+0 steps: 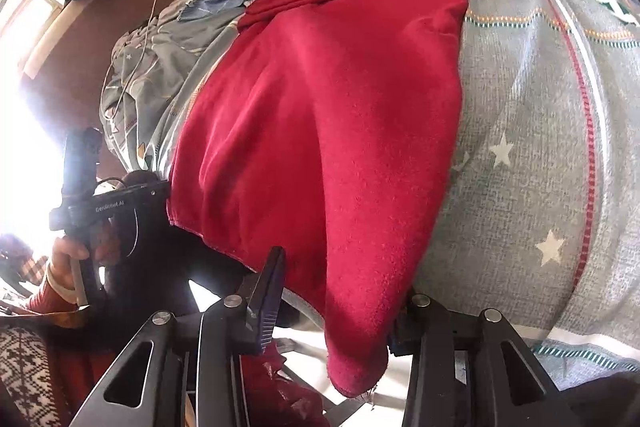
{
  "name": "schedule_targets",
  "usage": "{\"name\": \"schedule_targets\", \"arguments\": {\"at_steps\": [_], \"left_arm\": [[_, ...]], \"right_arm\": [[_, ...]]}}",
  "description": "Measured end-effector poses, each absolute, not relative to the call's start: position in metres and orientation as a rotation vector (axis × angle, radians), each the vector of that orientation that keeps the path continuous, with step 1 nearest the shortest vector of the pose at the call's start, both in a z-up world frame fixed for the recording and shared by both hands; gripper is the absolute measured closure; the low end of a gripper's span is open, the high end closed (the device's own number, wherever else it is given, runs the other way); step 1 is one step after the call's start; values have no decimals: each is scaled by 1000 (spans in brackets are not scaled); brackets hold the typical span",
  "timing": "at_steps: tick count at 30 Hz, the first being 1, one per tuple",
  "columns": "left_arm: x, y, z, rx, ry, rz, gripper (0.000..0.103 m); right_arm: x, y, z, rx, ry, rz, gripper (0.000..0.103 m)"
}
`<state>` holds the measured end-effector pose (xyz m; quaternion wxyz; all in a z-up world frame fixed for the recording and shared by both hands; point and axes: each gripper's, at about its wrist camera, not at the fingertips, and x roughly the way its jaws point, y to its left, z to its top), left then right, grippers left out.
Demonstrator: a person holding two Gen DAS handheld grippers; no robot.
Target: Fold small clothes
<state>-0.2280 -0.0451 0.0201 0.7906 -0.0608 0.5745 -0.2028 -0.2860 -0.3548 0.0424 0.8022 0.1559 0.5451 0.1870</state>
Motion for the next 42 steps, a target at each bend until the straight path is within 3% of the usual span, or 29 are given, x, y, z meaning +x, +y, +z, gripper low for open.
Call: {"name": "schedule_targets", "arguments": {"at_steps": [3,5,6,7,8,9,10,25,34,36,38,39,40,42], "left_arm": [[-230,-49,21,-110,1221,-434,73],[-231,-52,22,-94,1211,-441,73],[-232,-52,23,-82,1203,-441,78],[-231,-52,24,-81,1200,-439,93],[-230,-52,25,-88,1205,-445,93],[-228,-46,28,-124,1206,-465,94],[-226,-42,33,-148,1198,-481,95],[-153,-16,134,-304,853,-515,100],[-118,-19,129,-351,917,-540,99],[-129,-17,116,-344,987,-531,92],[-140,-13,104,-360,1035,-515,56],[-150,-9,95,-384,1064,-504,49],[-159,-6,89,-405,1082,-501,42],[-172,-4,77,-423,1124,-497,42]], "right_arm": [[-287,-354,42,333,1162,415,57],[-286,-348,43,312,1155,418,57],[-287,-346,43,300,1151,418,57],[-288,-343,43,272,1148,420,64],[-287,-341,44,250,1148,419,70],[-287,-339,46,242,1150,422,86],[-287,-338,49,254,1147,431,91],[-234,-371,151,467,777,500,92],[-163,-385,158,471,759,435,92],[-163,-383,156,449,763,434,92],[-166,-383,155,446,772,434,92],[-167,-384,154,453,772,434,92],[-169,-386,153,455,772,434,92],[-173,-387,153,457,772,432,92]]}}
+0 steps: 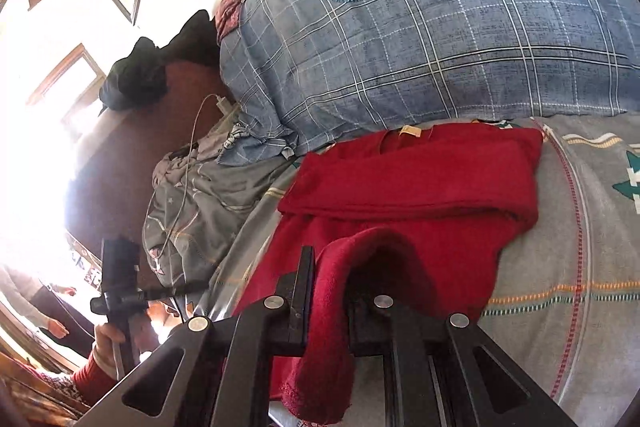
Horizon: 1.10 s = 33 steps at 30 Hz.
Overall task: Fold small clothes
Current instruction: 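Lift the hem with both grippers and fold it toward the collar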
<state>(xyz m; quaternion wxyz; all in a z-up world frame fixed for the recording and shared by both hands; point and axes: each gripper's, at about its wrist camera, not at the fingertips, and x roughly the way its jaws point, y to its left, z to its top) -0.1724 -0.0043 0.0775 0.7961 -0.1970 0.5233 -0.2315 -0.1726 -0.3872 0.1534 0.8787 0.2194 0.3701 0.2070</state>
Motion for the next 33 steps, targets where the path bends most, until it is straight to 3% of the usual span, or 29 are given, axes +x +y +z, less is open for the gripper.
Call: {"name": "schedule_targets", "arguments": {"at_steps": [10,13,15,16,19,28,33], "left_arm": [[-198,-23,25,-477,1231,-490,42],[-198,-38,27,-437,1180,-514,42],[-193,-49,28,-399,1195,-549,61],[-191,-52,29,-383,1199,-561,81],[-184,-56,44,-331,1177,-597,91],[-97,-41,125,-432,964,-647,91],[-22,-49,120,-467,950,-598,91]], "right_arm": [[-181,-393,152,446,774,415,92],[-183,-395,151,447,777,412,92],[-184,-396,149,446,782,409,92],[-185,-397,148,446,784,405,92],[-186,-398,147,449,785,401,92],[-150,-418,155,494,740,371,92],[-102,-439,148,553,722,302,92]]}}
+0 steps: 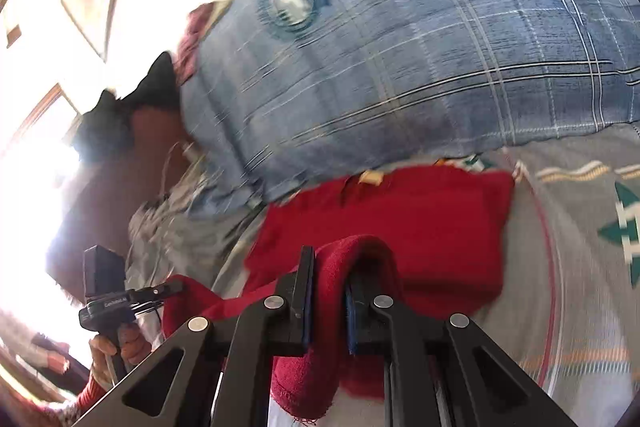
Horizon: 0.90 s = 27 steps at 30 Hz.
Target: Fold small clothes
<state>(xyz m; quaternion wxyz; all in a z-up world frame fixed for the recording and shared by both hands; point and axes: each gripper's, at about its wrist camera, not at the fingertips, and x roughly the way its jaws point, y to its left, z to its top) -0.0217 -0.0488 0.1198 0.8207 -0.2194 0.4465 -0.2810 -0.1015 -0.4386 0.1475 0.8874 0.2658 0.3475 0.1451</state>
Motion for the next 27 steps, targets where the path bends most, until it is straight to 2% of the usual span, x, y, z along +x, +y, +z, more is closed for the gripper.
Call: {"name": "schedule_targets", "arguments": {"at_steps": [9,20,23,25,27], "left_arm": [[63,-71,71,-372,1003,-437,91],[60,-102,66,-118,937,-357,91],[58,-108,65,-88,922,-339,91],[57,-108,64,-83,918,-331,91],[57,-110,64,-80,918,-326,91]], "right_arm": [[-12,-466,95,575,821,141,92],[2,-463,67,460,875,51,92],[-3,-464,73,469,877,53,81],[-10,-464,82,459,868,69,68],[-17,-461,90,428,858,65,62]]}}
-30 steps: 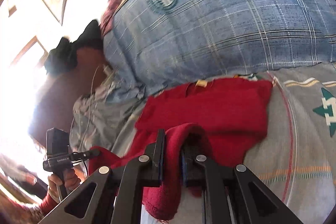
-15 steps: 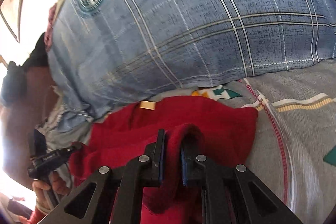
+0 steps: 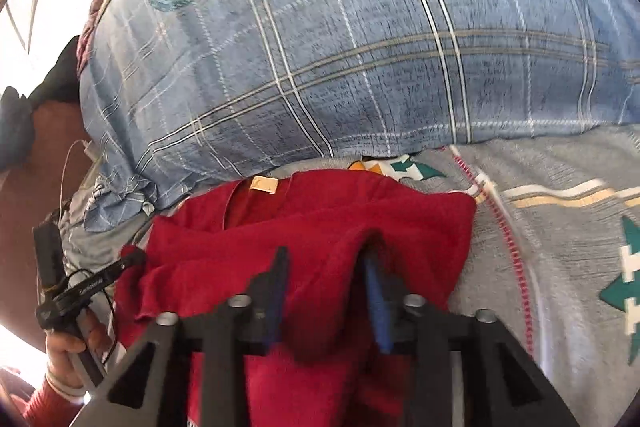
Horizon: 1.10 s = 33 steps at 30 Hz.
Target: Fold small clothes
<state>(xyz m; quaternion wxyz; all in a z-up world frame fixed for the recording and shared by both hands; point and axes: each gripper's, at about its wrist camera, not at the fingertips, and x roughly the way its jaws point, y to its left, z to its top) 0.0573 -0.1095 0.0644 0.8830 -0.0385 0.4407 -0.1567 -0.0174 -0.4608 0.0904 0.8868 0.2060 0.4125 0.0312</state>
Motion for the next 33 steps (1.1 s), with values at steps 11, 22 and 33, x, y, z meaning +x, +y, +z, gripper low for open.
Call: {"name": "schedule_targets", "arguments": {"at_steps": [11,22,33], "left_arm": [[52,-95,82,-130,940,-383,85],[40,-89,99,-128,926,-454,78],[34,-59,131,-289,876,-531,30]], "right_arm": [[-68,-429,120,378,825,204,62],[-66,-358,97,153,913,347,62],[-14,-324,89,79,904,333,62]]}}
